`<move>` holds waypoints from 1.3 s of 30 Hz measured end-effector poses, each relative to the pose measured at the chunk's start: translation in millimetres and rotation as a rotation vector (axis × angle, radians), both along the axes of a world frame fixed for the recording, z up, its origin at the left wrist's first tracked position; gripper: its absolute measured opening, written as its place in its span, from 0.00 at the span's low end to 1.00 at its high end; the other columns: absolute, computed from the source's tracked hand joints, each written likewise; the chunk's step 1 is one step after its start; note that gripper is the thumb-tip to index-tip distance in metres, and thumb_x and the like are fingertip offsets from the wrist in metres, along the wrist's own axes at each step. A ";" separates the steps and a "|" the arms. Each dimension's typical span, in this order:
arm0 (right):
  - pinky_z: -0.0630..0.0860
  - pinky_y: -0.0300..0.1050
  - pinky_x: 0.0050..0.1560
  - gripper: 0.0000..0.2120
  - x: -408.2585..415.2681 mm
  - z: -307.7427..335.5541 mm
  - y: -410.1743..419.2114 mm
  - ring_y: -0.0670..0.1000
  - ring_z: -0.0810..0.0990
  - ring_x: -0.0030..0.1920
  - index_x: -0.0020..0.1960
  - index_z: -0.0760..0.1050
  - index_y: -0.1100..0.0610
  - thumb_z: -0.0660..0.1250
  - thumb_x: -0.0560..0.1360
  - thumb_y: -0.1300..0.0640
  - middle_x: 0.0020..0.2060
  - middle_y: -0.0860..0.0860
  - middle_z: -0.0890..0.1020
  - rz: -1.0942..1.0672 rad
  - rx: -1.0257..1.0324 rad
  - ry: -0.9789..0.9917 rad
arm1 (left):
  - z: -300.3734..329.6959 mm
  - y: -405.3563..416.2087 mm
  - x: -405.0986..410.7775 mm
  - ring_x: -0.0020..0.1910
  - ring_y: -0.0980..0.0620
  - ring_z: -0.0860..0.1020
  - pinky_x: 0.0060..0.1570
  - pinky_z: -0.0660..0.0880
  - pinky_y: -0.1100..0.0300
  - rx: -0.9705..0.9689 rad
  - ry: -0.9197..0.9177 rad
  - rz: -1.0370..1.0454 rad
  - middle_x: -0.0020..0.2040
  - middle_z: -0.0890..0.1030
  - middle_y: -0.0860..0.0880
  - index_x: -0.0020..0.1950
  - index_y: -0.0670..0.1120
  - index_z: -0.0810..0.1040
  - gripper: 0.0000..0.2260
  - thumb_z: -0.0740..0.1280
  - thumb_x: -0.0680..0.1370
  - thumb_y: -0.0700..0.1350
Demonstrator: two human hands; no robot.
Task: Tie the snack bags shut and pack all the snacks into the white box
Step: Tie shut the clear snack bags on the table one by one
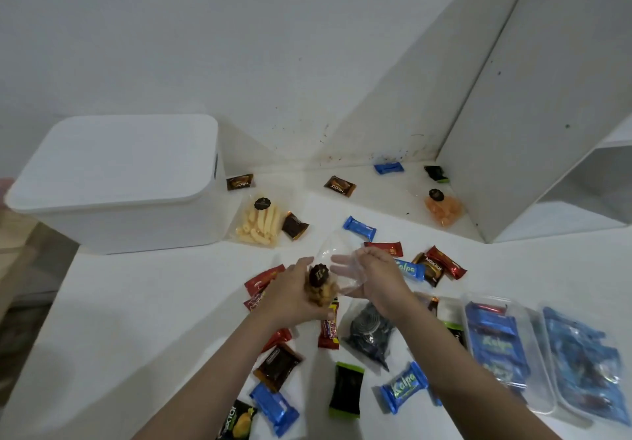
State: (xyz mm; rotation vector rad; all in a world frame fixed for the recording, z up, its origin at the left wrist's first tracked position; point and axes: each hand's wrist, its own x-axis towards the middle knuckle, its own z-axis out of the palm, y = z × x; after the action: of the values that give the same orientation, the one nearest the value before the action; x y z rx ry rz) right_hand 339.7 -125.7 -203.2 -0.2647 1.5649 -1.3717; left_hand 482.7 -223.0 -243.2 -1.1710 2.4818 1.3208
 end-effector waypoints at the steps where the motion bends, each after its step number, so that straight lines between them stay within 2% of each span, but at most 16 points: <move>1: 0.81 0.55 0.44 0.10 -4.4 -7.9 -3.2 0.54 0.84 0.52 0.56 0.67 0.62 0.53 0.83 0.56 0.52 0.55 0.84 -0.004 0.034 -0.006 | -9.1 -2.0 -3.6 0.62 0.48 0.74 0.59 0.75 0.48 -0.003 -0.009 0.008 0.62 0.74 0.50 0.69 0.58 0.59 0.48 0.77 0.54 0.63; 4: 0.77 0.48 0.40 0.09 -16.0 -26.5 -15.5 0.53 0.83 0.49 0.56 0.69 0.61 0.57 0.81 0.57 0.50 0.54 0.83 -0.081 0.169 0.090 | -25.3 -7.8 -16.7 0.59 0.46 0.73 0.55 0.75 0.50 -0.164 -0.108 -0.039 0.60 0.72 0.47 0.70 0.54 0.61 0.42 0.74 0.61 0.62; 6: 0.73 0.40 0.40 0.07 -26.6 -36.4 -23.3 0.53 0.80 0.51 0.56 0.72 0.59 0.61 0.79 0.58 0.51 0.54 0.80 -0.129 0.247 0.325 | -33.1 -12.5 -26.4 0.62 0.44 0.70 0.58 0.72 0.49 -0.248 -0.173 -0.079 0.63 0.69 0.46 0.73 0.53 0.58 0.45 0.72 0.62 0.66; 9: 0.71 0.42 0.49 0.11 -36.6 -40.2 -37.4 0.53 0.77 0.55 0.59 0.72 0.58 0.61 0.78 0.58 0.56 0.53 0.77 -0.005 0.282 0.748 | -39.7 -23.3 -35.9 0.65 0.45 0.68 0.62 0.69 0.48 -0.211 -0.083 -0.040 0.65 0.68 0.47 0.74 0.52 0.59 0.44 0.69 0.63 0.70; 11: 0.70 0.41 0.53 0.12 -37.2 -38.3 -55.2 0.52 0.76 0.57 0.60 0.72 0.58 0.62 0.78 0.59 0.57 0.52 0.76 0.052 0.211 0.874 | -41.9 -37.7 -38.3 0.65 0.46 0.68 0.63 0.69 0.49 -0.261 0.051 0.097 0.66 0.68 0.46 0.72 0.50 0.64 0.38 0.68 0.68 0.66; 14: 0.70 0.39 0.52 0.11 -29.7 -33.2 -93.9 0.47 0.75 0.56 0.59 0.72 0.58 0.63 0.78 0.59 0.56 0.50 0.77 0.106 0.140 0.736 | -45.5 -65.8 -37.1 0.66 0.43 0.66 0.64 0.68 0.48 -0.396 0.181 0.416 0.67 0.66 0.42 0.70 0.45 0.67 0.30 0.69 0.73 0.57; 17: 0.75 0.44 0.51 0.10 -18.1 -37.5 -138.5 0.52 0.79 0.52 0.57 0.74 0.60 0.63 0.77 0.59 0.52 0.54 0.79 0.124 0.163 0.489 | -49.6 -100.4 -31.3 0.68 0.37 0.62 0.65 0.65 0.44 -0.406 0.103 0.660 0.69 0.63 0.38 0.71 0.42 0.66 0.29 0.69 0.73 0.51; 19: 0.75 0.53 0.46 0.07 -10.2 -47.3 -164.4 0.62 0.78 0.45 0.46 0.77 0.64 0.61 0.76 0.63 0.43 0.65 0.77 0.171 0.186 0.353 | -54.9 -121.2 -26.8 0.70 0.36 0.60 0.66 0.65 0.41 -0.325 0.003 0.720 0.71 0.61 0.37 0.71 0.41 0.63 0.30 0.69 0.74 0.51; 21: 0.66 0.50 0.36 0.12 -1.9 -58.4 -182.6 0.58 0.68 0.36 0.32 0.70 0.59 0.60 0.74 0.65 0.33 0.60 0.68 0.270 0.232 0.285 | -60.3 -135.7 -23.2 0.69 0.36 0.63 0.64 0.67 0.41 -0.258 -0.062 0.719 0.69 0.64 0.37 0.71 0.39 0.62 0.31 0.70 0.74 0.50; 23: 0.59 0.43 0.33 0.16 4.5 -69.5 -192.8 0.54 0.63 0.33 0.28 0.62 0.55 0.60 0.73 0.65 0.29 0.53 0.63 0.327 0.254 0.282 | -63.8 -143.0 -20.2 0.65 0.36 0.67 0.60 0.70 0.42 -0.214 -0.035 0.689 0.66 0.68 0.37 0.70 0.39 0.62 0.31 0.71 0.73 0.47; 25: 0.61 0.43 0.32 0.13 7.2 -76.4 -195.5 0.51 0.64 0.30 0.32 0.65 0.56 0.63 0.74 0.61 0.28 0.51 0.65 0.308 0.269 0.288 | -63.9 -143.8 -16.1 0.64 0.37 0.69 0.58 0.72 0.43 -0.156 0.019 0.658 0.66 0.67 0.37 0.72 0.40 0.60 0.34 0.72 0.71 0.44; 27: 0.69 0.43 0.35 0.08 7.2 -77.4 -191.5 0.51 0.72 0.33 0.41 0.70 0.58 0.66 0.74 0.55 0.31 0.51 0.71 0.275 0.251 0.283 | -60.8 -141.4 -11.1 0.63 0.38 0.70 0.57 0.73 0.48 -0.102 0.070 0.638 0.68 0.65 0.38 0.74 0.42 0.57 0.39 0.74 0.69 0.43; 31: 0.79 0.52 0.52 0.18 4.1 -74.5 -171.5 0.55 0.81 0.49 0.58 0.71 0.56 0.67 0.74 0.46 0.48 0.52 0.79 0.290 0.196 0.312 | -43.9 -123.0 -2.8 0.61 0.45 0.70 0.52 0.66 0.61 -0.090 0.198 0.596 0.68 0.65 0.40 0.74 0.44 0.58 0.40 0.76 0.68 0.40; 33: 0.78 0.56 0.55 0.17 3.5 -64.0 -155.4 0.58 0.81 0.51 0.57 0.70 0.54 0.66 0.75 0.45 0.51 0.56 0.79 0.314 0.157 0.371 | -34.6 -112.5 1.4 0.58 0.49 0.70 0.49 0.65 0.65 -0.090 0.267 0.580 0.66 0.66 0.41 0.72 0.45 0.61 0.38 0.77 0.67 0.38; 36: 0.78 0.56 0.52 0.15 2.4 -47.8 -131.6 0.60 0.81 0.49 0.54 0.71 0.55 0.66 0.75 0.46 0.49 0.61 0.80 0.318 0.093 0.452 | -16.8 -96.8 8.3 0.57 0.53 0.68 0.44 0.64 0.72 -0.040 0.326 0.551 0.64 0.66 0.47 0.70 0.46 0.62 0.38 0.78 0.65 0.40; 39: 0.79 0.51 0.49 0.12 6.3 -27.5 -106.3 0.55 0.82 0.48 0.55 0.71 0.49 0.66 0.75 0.46 0.47 0.54 0.81 0.307 0.035 0.501 | 5.5 -84.6 15.7 0.60 0.54 0.69 0.50 0.68 0.65 0.054 0.358 0.538 0.63 0.69 0.50 0.69 0.46 0.63 0.35 0.78 0.67 0.47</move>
State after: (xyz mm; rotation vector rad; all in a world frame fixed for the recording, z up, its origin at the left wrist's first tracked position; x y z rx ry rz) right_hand 346.0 -232.0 -230.7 -0.8427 1.8552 -1.0829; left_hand 498.4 -307.6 -237.7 -1.8173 2.4165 1.8572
